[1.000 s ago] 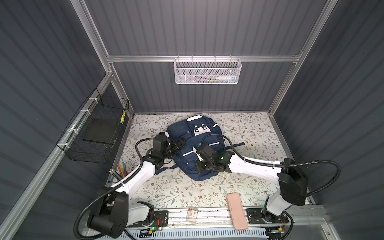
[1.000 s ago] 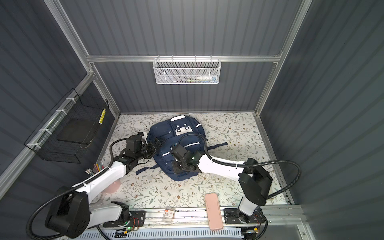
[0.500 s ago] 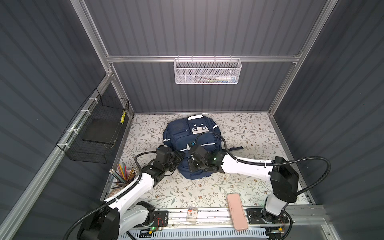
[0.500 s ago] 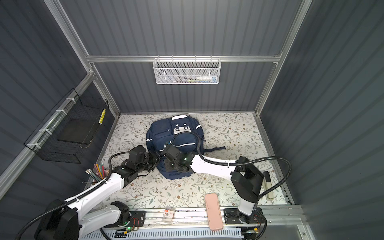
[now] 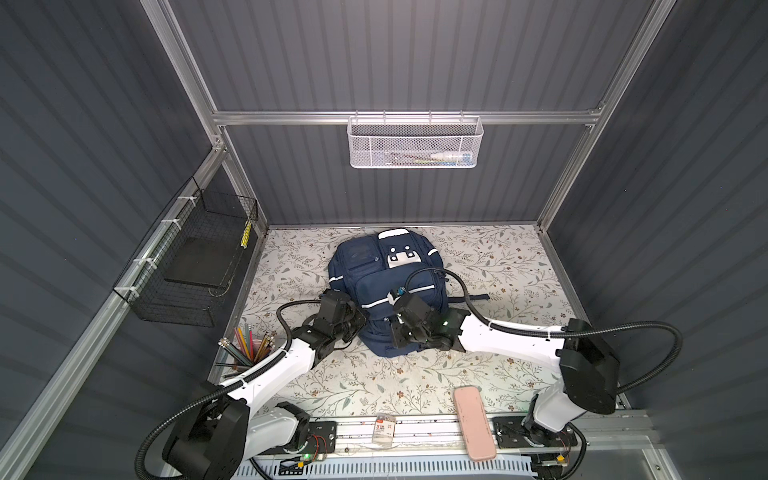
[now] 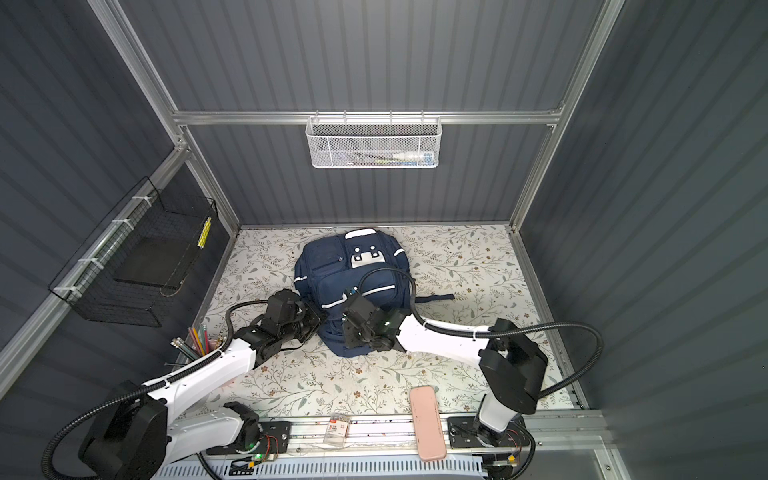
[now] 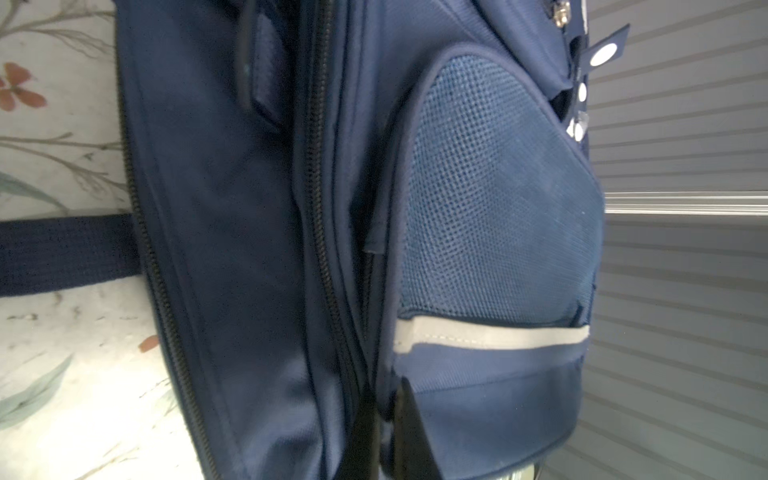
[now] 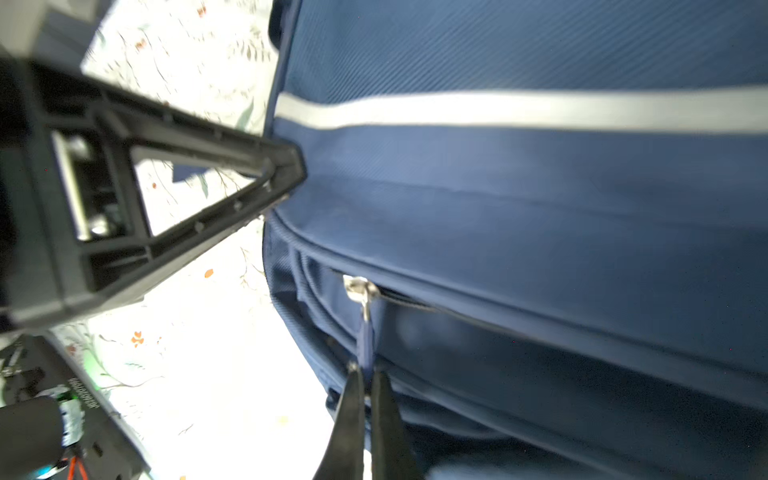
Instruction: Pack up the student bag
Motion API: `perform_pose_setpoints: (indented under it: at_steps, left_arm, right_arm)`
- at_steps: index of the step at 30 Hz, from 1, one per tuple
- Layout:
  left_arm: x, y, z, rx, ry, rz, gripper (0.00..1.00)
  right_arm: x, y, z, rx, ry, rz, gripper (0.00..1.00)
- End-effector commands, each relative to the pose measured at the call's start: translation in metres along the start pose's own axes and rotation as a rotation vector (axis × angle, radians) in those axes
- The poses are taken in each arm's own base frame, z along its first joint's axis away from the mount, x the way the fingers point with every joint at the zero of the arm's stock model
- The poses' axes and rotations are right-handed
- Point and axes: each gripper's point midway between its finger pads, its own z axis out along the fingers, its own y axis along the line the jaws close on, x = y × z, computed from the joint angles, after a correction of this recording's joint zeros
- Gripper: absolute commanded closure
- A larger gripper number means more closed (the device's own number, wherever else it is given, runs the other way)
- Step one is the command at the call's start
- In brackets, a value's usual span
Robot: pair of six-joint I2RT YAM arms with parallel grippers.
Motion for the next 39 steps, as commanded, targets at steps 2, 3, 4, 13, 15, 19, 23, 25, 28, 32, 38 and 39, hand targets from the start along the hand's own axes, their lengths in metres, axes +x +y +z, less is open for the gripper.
perform_pose_setpoints:
  at_steps: [2, 3, 4, 13, 15, 19, 23, 25, 28, 32, 38, 39]
  left_arm:
    - [-0.016, -0.005, -0.005, 0.003, -0.041, 0.040, 1.00]
    - [-0.017, -0.003, -0.005, 0.002, -0.039, 0.035, 1.00]
    - [-0.017, -0.001, -0.005, 0.001, -0.037, 0.029, 1.00]
    - [-0.016, -0.011, -0.001, 0.042, -0.003, 0.023, 1.00]
    - [-0.013, -0.016, 0.002, 0.076, 0.010, 0.011, 1.00]
    - [-0.006, -0.022, 0.004, 0.087, 0.022, 0.023, 1.00]
    - [-0.006, -0.031, 0.000, 0.110, 0.020, 0.028, 1.00]
    - [-0.007, -0.034, -0.003, 0.110, 0.018, 0.039, 1.00]
    - [-0.008, -0.038, -0.006, 0.112, 0.013, 0.049, 1.00]
    - [-0.008, -0.036, -0.007, 0.112, 0.013, 0.047, 1.00]
    - [-0.008, -0.039, -0.008, 0.127, 0.008, 0.039, 1.00]
    - [-0.008, -0.040, -0.008, 0.129, 0.010, 0.039, 1.00]
  right_arm:
    - [0.015, -0.056, -0.017, 0.139, 0.052, -0.001, 1.00]
    - [0.017, -0.069, -0.022, 0.162, 0.059, 0.011, 1.00]
    - [0.018, -0.080, -0.026, 0.178, 0.061, 0.026, 1.00]
    - [-0.002, -0.081, -0.046, 0.074, -0.039, -0.024, 1.00]
    - [-0.011, -0.060, -0.052, 0.035, -0.087, -0.021, 0.92]
    - [-0.017, -0.020, -0.041, -0.058, -0.096, 0.034, 0.53]
    - [-0.017, 0.001, -0.017, 0.040, -0.046, -0.007, 0.45]
    - [-0.019, 0.004, -0.007, 0.095, -0.031, -0.020, 0.45]
    - [-0.016, 0.000, 0.003, 0.152, 0.001, -0.005, 0.43]
    - [-0.009, -0.009, 0.012, 0.220, 0.044, 0.012, 0.43]
    - [-0.008, -0.016, 0.032, 0.268, 0.030, 0.051, 0.45]
    - [-0.009, -0.015, 0.034, 0.267, 0.030, 0.054, 0.48]
